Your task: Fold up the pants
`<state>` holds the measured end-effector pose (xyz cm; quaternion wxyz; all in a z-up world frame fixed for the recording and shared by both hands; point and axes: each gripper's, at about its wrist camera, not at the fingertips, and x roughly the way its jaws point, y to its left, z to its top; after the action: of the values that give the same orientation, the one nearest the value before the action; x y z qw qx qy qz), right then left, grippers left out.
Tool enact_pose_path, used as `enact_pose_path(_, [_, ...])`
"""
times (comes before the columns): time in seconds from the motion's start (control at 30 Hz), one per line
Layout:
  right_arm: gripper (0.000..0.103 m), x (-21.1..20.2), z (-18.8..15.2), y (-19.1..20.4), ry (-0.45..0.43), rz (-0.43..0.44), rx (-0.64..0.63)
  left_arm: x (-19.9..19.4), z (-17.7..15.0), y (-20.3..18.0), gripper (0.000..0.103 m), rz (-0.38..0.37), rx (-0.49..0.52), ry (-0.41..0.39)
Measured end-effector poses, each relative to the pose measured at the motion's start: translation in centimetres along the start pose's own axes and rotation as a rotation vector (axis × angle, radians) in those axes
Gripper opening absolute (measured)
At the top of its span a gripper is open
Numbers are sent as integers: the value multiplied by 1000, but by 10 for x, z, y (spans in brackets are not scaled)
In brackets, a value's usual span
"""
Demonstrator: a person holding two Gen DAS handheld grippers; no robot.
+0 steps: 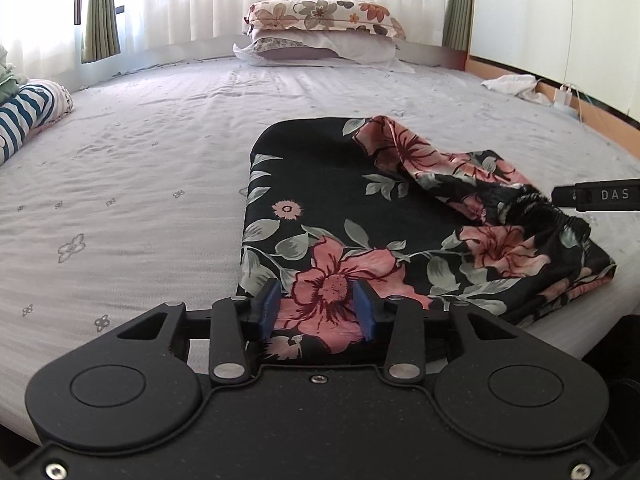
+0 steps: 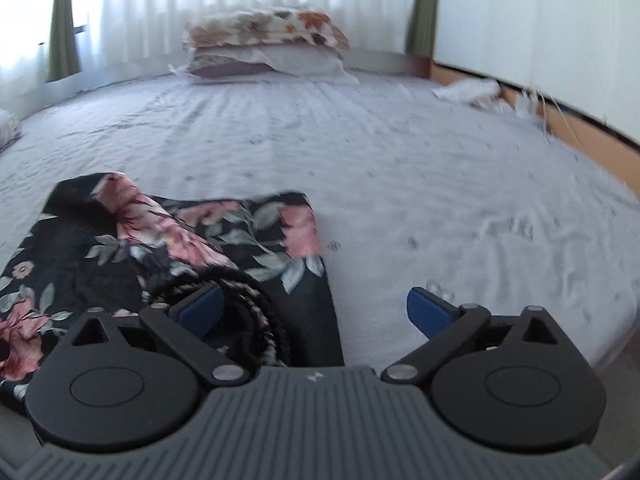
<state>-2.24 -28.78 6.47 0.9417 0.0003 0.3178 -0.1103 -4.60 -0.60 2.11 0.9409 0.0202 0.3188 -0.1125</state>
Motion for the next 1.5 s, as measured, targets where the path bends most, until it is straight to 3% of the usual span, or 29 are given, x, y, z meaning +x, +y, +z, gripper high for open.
enact_pose_path(0.07, [103,-9,3,11,-31,77,-44,2,0,1,40,0,7,7])
enact_pose_path(0.17, [99,-8,5,27,11,327,6,5,-4,0,40,4,14,18])
enact_pose_path(0.23, [79,7,4,39,109,442,81,5,-5,-1,40,3,23,12])
enact_pose_path(0.27, [65,15,2,46,148,467,104,6,-6,-1,41,3,28,11])
enact_pose_path(0.3, [58,23,0,53,182,473,113,6,-7,-1,41,2,29,10])
enact_pose_path(0.37, [56,41,-1,62,228,427,117,6,-7,0,41,-1,31,10])
enact_pose_path(0.43, [47,53,3,63,242,399,148,6,-9,0,41,-5,33,8])
enact_pose_path(0.53, [46,60,16,53,205,335,188,5,-12,0,41,-9,39,1])
enact_pose_path(0.73, [55,74,42,40,118,186,161,5,-14,2,41,-17,40,-10])
enact_pose_path(0.83, [56,85,47,33,97,177,144,4,-14,2,46,-33,42,-8])
enact_pose_path(1.07, [61,120,44,5,123,76,150,3,-16,2,49,-46,61,-10])
enact_pose_path(1.13, [62,131,37,-3,165,88,172,4,-16,2,50,-49,58,-7])
enact_pose_path(1.23, [68,120,32,-6,124,106,163,3,-14,1,56,-58,55,3])
enact_pose_path(1.37, [83,80,33,-6,-36,155,159,2,-8,2,69,-88,31,19])
enact_pose_path(1.5, [86,41,33,11,-140,180,55,2,-6,1,70,-82,18,26])
